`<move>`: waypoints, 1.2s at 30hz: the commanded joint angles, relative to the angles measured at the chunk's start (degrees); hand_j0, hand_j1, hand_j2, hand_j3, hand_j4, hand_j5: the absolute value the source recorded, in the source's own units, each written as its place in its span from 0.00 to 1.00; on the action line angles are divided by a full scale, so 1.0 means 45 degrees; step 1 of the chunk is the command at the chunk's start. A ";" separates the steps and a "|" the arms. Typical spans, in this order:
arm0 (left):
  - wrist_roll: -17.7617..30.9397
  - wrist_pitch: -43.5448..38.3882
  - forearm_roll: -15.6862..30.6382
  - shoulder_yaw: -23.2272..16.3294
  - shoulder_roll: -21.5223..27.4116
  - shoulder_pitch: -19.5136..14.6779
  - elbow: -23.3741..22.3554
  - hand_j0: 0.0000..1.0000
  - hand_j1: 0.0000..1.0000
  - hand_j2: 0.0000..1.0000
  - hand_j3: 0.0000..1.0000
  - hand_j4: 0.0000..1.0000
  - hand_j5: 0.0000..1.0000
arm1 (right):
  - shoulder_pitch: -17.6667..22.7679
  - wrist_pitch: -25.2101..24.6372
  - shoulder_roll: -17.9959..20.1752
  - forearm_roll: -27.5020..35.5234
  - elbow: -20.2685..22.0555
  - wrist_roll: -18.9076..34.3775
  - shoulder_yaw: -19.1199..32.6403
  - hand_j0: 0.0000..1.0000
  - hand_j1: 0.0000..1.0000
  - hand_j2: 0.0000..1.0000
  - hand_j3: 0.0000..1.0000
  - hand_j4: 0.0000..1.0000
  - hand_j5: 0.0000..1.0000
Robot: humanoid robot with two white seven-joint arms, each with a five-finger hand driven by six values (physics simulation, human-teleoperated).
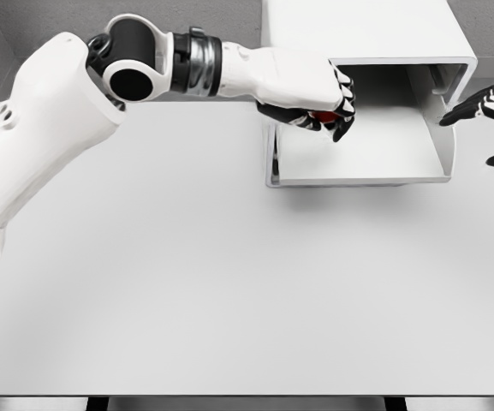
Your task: Slide open multi-storey tabletop storage cabinets and put open load switch and slide close multi-storey tabletop storage cabinets
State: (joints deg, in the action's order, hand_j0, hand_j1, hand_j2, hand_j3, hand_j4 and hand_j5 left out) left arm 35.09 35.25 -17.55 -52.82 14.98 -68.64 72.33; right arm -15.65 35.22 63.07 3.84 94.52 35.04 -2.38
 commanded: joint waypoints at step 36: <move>-0.0020 -0.0056 0.5150 0.0117 0.5867 0.0565 0.4668 1.00 1.00 1.00 1.00 1.00 1.00 | 0.3360 -0.0050 -0.0676 -0.1399 0.0832 -0.0009 -0.0410 0.52 0.52 0.52 0.52 0.52 0.52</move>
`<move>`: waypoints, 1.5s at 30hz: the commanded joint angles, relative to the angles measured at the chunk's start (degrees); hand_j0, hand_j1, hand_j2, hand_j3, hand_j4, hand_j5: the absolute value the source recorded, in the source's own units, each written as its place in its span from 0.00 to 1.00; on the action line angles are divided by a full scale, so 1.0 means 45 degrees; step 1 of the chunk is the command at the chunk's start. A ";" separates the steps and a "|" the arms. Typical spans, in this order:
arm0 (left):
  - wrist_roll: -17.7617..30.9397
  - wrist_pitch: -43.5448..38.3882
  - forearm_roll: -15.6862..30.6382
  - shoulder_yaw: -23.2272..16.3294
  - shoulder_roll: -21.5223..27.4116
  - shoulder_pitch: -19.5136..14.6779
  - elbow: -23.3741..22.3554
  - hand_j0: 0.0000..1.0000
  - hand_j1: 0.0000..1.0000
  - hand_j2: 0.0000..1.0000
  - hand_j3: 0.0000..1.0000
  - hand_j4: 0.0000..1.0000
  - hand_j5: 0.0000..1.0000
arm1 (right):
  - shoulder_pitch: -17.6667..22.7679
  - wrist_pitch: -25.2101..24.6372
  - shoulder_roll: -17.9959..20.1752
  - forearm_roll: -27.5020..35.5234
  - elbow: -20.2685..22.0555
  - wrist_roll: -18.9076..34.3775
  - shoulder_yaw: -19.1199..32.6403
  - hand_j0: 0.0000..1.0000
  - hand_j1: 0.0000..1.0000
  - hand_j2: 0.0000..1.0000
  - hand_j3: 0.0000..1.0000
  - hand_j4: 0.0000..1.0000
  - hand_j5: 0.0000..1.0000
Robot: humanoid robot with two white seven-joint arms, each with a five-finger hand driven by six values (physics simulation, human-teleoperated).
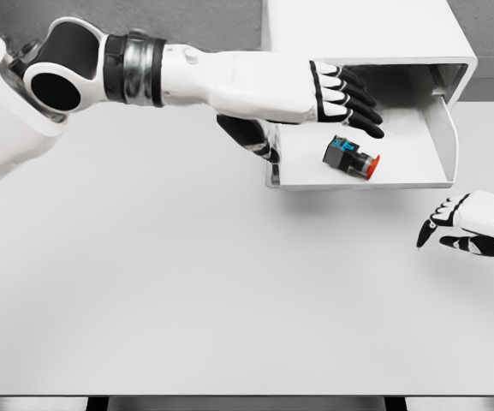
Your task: Slide open multi-storey tabletop storage cabinets and put open load switch and slide close multi-storey tabletop storage cabinets
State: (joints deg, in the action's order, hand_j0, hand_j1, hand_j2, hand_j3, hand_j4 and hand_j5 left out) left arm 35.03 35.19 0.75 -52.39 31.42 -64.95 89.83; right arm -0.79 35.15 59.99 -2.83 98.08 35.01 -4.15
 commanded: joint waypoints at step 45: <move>-0.0008 -0.0043 -0.1181 -0.0349 0.4503 0.2754 0.0449 1.00 1.00 1.00 1.00 1.00 1.00 | -0.5507 -0.0032 -0.1691 -0.0581 -0.1932 -0.0003 -0.4350 0.54 0.54 0.54 0.54 0.54 0.54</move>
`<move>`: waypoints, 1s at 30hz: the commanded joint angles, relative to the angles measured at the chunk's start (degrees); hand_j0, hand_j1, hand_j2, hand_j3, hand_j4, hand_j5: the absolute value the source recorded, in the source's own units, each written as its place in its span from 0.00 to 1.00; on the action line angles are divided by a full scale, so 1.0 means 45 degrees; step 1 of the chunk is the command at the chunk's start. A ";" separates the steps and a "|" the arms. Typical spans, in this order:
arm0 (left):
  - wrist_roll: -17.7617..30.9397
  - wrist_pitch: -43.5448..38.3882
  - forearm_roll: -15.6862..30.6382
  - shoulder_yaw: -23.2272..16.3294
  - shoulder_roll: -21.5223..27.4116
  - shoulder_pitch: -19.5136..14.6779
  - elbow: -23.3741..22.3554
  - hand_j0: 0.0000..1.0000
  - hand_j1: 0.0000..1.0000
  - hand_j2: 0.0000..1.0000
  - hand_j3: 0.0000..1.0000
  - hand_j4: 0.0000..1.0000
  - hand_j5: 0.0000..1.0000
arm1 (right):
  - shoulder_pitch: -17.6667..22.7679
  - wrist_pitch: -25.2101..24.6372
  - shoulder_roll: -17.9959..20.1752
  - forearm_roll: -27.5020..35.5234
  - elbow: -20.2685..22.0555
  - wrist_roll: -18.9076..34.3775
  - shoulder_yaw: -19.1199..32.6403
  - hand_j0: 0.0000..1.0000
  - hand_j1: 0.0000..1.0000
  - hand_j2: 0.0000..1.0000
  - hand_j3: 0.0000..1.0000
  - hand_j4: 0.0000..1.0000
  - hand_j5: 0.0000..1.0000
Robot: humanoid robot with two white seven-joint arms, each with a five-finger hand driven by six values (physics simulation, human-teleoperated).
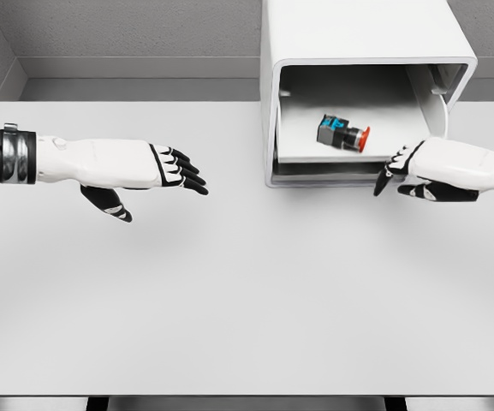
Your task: Slide open multi-storey tabletop storage cabinets and put open load switch and slide close multi-storey tabletop storage cabinets
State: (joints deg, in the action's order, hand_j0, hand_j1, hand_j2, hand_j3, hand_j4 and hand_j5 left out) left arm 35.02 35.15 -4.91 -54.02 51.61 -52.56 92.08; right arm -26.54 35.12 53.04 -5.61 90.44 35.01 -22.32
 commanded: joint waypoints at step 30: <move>-0.0005 -0.0034 0.0075 -0.0086 -0.0298 0.0215 -0.1809 1.00 1.00 1.00 1.00 1.00 1.00 | 0.0468 -0.0026 -0.0477 -0.0258 0.1153 -0.0003 0.0273 1.00 1.00 1.00 1.00 1.00 1.00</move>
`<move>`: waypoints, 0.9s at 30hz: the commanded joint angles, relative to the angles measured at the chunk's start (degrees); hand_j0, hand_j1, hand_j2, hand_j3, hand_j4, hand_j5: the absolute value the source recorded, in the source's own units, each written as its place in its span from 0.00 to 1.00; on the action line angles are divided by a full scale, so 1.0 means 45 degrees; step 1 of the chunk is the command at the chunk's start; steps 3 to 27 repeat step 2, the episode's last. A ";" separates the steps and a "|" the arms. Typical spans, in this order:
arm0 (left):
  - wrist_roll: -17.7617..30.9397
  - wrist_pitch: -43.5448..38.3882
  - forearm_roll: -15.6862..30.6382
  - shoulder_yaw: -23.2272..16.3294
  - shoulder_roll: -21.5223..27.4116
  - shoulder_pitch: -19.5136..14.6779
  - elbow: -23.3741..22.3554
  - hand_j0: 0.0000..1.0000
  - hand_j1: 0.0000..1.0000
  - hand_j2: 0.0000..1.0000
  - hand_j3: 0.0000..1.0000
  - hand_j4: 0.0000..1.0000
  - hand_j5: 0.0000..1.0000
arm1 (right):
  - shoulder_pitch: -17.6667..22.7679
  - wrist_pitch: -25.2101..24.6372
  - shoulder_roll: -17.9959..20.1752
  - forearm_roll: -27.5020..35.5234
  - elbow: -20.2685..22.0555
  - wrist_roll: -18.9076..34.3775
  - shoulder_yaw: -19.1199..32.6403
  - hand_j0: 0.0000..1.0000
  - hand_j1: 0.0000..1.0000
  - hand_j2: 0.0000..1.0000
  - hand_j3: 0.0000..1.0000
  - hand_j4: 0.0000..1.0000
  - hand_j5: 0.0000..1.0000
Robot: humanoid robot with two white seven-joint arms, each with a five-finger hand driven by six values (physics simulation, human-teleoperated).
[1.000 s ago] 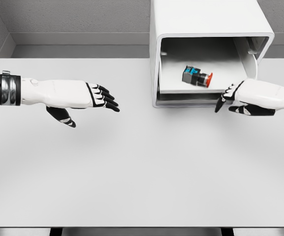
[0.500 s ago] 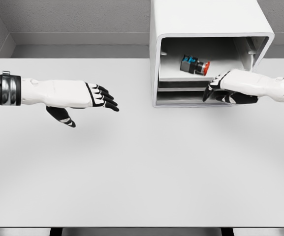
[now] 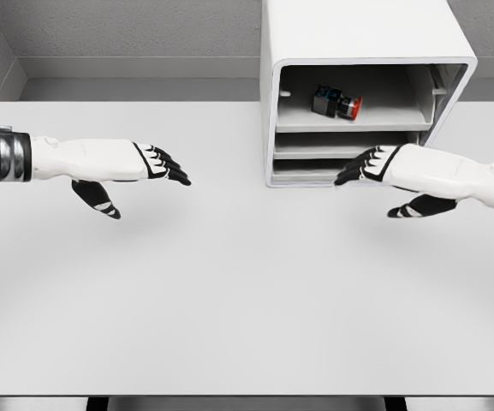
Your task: Slide open multi-storey tabletop storage cabinets and put open load switch and slide close multi-storey tabletop storage cabinets
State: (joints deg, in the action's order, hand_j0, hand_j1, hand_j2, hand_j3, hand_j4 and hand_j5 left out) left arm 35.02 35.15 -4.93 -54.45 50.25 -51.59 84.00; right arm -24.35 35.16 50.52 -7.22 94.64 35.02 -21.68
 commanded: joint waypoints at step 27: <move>-0.0005 -0.0033 0.0061 0.0010 0.0006 0.0000 -0.0035 1.00 1.00 1.00 1.00 1.00 1.00 | 0.0000 -0.0035 0.0062 0.0101 0.0257 -0.0005 0.0033 1.00 1.00 1.00 1.00 1.00 1.00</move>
